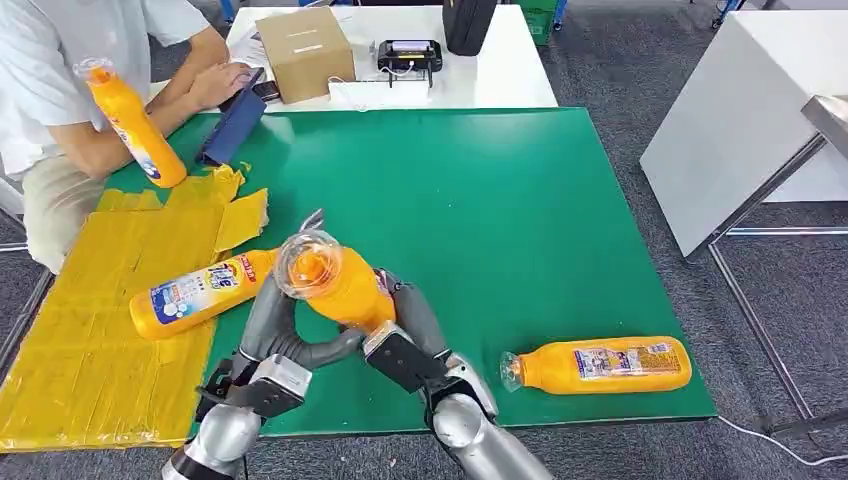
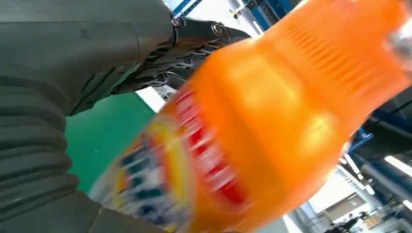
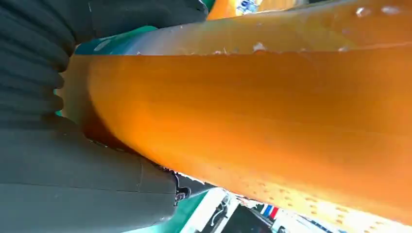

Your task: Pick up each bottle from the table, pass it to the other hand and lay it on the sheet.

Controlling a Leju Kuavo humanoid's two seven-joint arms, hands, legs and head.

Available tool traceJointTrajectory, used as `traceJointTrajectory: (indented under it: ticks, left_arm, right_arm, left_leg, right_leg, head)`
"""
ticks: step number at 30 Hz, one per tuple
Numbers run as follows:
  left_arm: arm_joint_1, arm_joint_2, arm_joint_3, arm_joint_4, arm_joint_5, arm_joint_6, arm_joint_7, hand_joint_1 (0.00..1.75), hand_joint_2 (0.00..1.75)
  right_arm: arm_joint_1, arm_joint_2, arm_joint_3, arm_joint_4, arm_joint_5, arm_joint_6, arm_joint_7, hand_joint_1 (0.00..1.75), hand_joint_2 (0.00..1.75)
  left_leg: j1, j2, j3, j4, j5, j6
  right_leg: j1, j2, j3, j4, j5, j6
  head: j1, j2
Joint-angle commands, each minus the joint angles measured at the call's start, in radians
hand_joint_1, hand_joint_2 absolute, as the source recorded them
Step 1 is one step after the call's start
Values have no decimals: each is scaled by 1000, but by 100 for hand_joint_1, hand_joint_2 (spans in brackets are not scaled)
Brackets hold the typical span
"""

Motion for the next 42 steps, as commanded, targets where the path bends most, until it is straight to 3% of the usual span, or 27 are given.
traceJointTrajectory:
  ticks: [1, 7, 11, 20, 29, 42]
  left_arm:
    - [-4, 36, -51, 141, -74, 18, 10, 0, 175]
    - [-14, 22, -51, 160, -74, -8, 40, 0, 175]
    - [-21, 8, -10, 138, 76, -107, 46, 0, 175]
    - [-22, 8, -8, 136, 78, -110, 47, 0, 175]
    - [-56, -3, 73, 93, 421, -292, 40, 0, 175]
    - [23, 19, -19, -63, 274, -212, -32, 0, 175]
  right_arm:
    - [-10, -44, -24, -73, -17, -13, -1, 175, 175]
    - [-3, -53, -1, -84, 32, -23, 3, 175, 175]
    - [-11, -54, 40, -45, 74, -26, 12, 175, 175]
    - [-12, -52, 42, -35, 76, -31, 10, 175, 175]
    - [-43, -36, 125, 104, 120, -35, -2, 175, 175]
    - [-18, -43, 31, 137, 75, -44, -1, 175, 175]
  left_leg:
    - [1, -1, 3, -1, -1, -1]
    - [2, -3, 5, 0, -2, -2]
    - [2, -2, 5, 0, -2, -2]
    - [2, -2, 6, 0, -2, -2]
    - [2, 0, 4, 0, -1, -2]
    - [1, -1, 2, -1, -1, -1]
  right_leg:
    - [0, 3, 3, -1, -1, -1]
    - [1, 3, 6, -1, -2, -2]
    - [1, 4, 6, -1, -2, -2]
    - [1, 5, 6, -1, -2, -2]
    - [1, 5, 4, -1, -1, -2]
    - [0, 2, 3, -1, -1, -1]
  head:
    - [0, 0]
    - [0, 0]
    - [0, 0]
    - [0, 0]
    - [0, 0]
    - [0, 0]
